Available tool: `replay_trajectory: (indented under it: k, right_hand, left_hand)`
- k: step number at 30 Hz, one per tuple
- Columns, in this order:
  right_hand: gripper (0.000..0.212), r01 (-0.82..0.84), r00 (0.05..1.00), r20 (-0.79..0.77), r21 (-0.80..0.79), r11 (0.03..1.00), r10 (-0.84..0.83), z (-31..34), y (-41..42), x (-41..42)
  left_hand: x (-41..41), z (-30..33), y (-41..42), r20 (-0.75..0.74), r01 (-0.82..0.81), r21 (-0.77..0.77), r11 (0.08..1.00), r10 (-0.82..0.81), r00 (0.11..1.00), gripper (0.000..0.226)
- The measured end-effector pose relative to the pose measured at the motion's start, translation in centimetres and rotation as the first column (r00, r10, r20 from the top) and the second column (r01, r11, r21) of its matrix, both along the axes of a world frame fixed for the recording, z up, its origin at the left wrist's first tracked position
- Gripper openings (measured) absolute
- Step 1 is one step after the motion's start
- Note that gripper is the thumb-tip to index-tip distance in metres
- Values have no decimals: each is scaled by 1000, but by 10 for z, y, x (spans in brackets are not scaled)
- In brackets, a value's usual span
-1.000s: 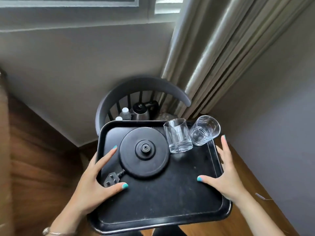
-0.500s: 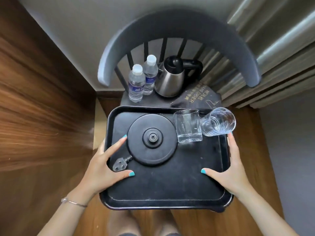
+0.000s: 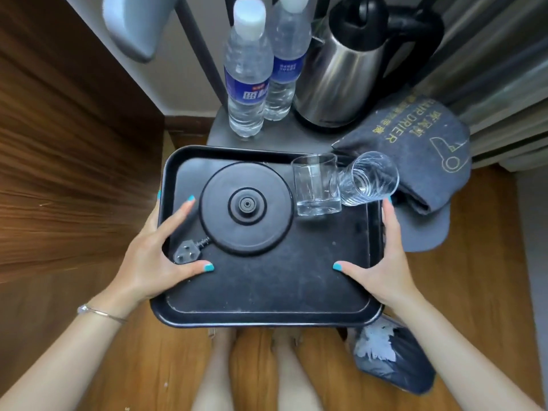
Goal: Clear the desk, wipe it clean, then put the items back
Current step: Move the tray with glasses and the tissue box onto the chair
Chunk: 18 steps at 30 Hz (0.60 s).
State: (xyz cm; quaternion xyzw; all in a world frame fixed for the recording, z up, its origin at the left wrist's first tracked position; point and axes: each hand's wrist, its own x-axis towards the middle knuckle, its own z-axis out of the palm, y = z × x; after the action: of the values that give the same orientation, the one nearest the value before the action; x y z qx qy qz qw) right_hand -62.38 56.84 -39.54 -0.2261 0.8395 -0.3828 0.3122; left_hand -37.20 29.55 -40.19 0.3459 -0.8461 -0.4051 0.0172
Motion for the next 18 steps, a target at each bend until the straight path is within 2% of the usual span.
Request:
replay_trajectory:
  k: [8,13,18]
  right_hand:
    - [128,0,1000,7,44,999,0,-39,-24,-13]
    - [128,2,1000,-19,66,998,0,-45,-27,-21]
    - [131,-10,999,-43,69,998,13,-44,-40,-34]
  left_hand:
    - [-13,-40,-20,-16,-11,11,1000,11,1000,108]
    - [-23,-45,-24,-61,-36,65,997,40,997,108]
    - [-37,-42,-32,-33,-79,94,992,82,996,113]
